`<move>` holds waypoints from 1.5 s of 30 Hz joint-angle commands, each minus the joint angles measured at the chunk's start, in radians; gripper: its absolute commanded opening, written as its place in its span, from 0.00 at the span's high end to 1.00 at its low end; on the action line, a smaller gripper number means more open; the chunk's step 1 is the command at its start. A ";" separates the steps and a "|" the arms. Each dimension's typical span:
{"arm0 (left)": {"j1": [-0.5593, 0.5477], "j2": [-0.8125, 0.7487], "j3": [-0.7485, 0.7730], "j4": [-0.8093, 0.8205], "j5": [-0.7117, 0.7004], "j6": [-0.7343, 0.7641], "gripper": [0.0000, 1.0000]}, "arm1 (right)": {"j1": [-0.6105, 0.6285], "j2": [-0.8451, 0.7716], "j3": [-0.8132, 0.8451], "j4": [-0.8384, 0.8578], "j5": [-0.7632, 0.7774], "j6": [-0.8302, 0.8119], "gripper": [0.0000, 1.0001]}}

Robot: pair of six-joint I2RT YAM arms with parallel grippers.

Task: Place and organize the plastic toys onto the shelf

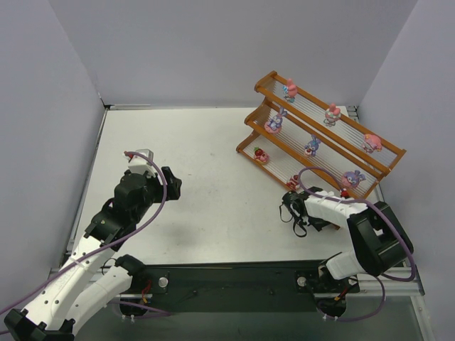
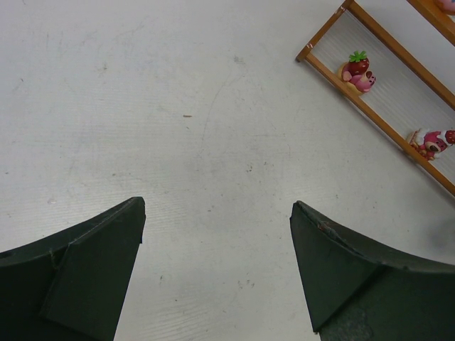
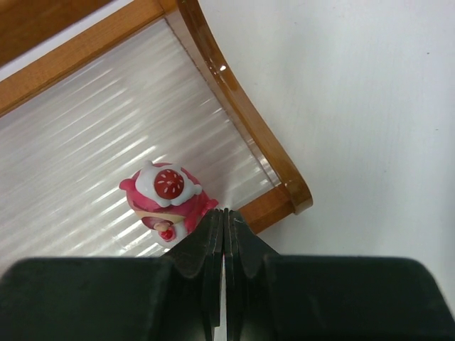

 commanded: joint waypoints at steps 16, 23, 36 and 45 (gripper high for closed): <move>0.014 -0.013 0.024 0.060 0.010 0.034 0.04 | 0.281 -0.051 0.339 -0.373 -0.022 0.135 0.64; 0.014 0.028 0.137 -0.029 0.047 0.097 0.04 | 0.324 -0.264 0.463 -0.341 0.046 -0.265 0.40; 0.015 0.231 0.389 -0.316 0.088 0.097 0.07 | 0.317 -0.523 0.750 0.054 -0.035 -1.253 0.25; 0.015 0.168 0.427 -0.255 0.150 0.080 0.06 | 0.318 -0.615 0.768 0.078 -0.101 -1.299 0.25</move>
